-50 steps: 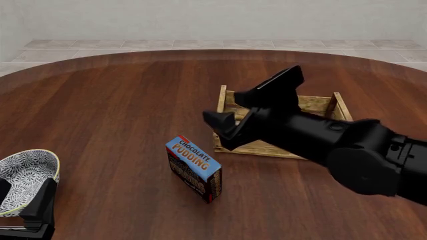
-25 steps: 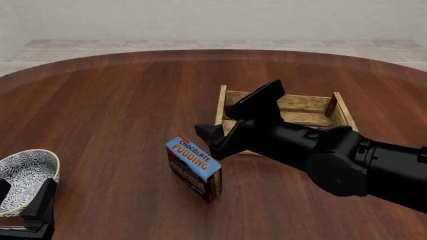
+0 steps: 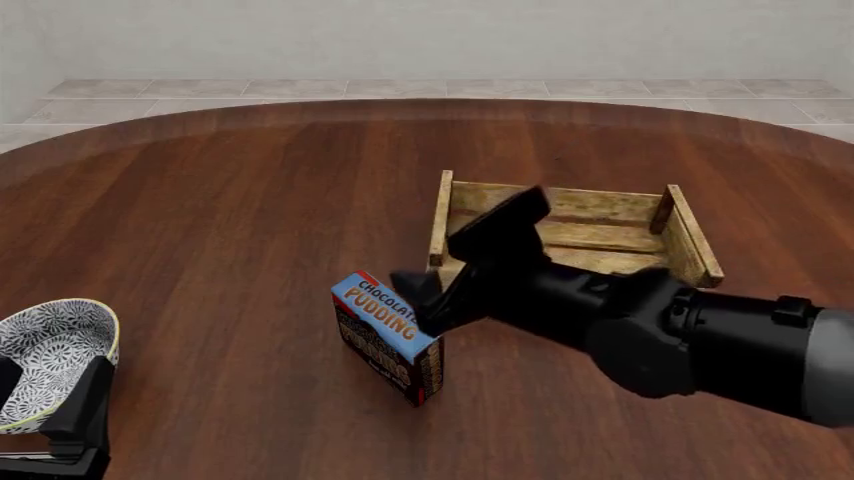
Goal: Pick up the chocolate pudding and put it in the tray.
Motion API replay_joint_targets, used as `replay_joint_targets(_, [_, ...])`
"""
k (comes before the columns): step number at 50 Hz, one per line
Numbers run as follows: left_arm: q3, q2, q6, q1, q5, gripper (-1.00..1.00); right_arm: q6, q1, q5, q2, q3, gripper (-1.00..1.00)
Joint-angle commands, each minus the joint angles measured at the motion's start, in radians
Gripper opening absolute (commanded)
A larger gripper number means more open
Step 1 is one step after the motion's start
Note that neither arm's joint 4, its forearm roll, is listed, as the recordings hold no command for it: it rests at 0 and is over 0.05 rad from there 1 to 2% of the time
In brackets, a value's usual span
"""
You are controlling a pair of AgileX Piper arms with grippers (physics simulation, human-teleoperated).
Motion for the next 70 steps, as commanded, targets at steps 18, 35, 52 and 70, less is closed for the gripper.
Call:
replay_joint_targets(18, [0.000, 0.002, 0.003, -0.004, 0.004, 1.00, 0.019, 0.009, -0.053, 0.076, 0.029, 1.00])
replay_joint_targets(35, [0.000, 0.001, 0.002, -0.008, 0.009, 1.00, 0.025, 0.010, -0.070, 0.108, 0.033, 1.00])
replay_joint_targets(52, [0.000, 0.000, 0.002, -0.009, 0.013, 1.00, 0.029, 0.017, -0.090, 0.151, 0.030, 1.00])
replay_joint_targets(70, [0.000, -0.001, 0.005, -0.002, 0.013, 1.00, 0.041, 0.016, -0.115, 0.178, 0.043, 1.00])
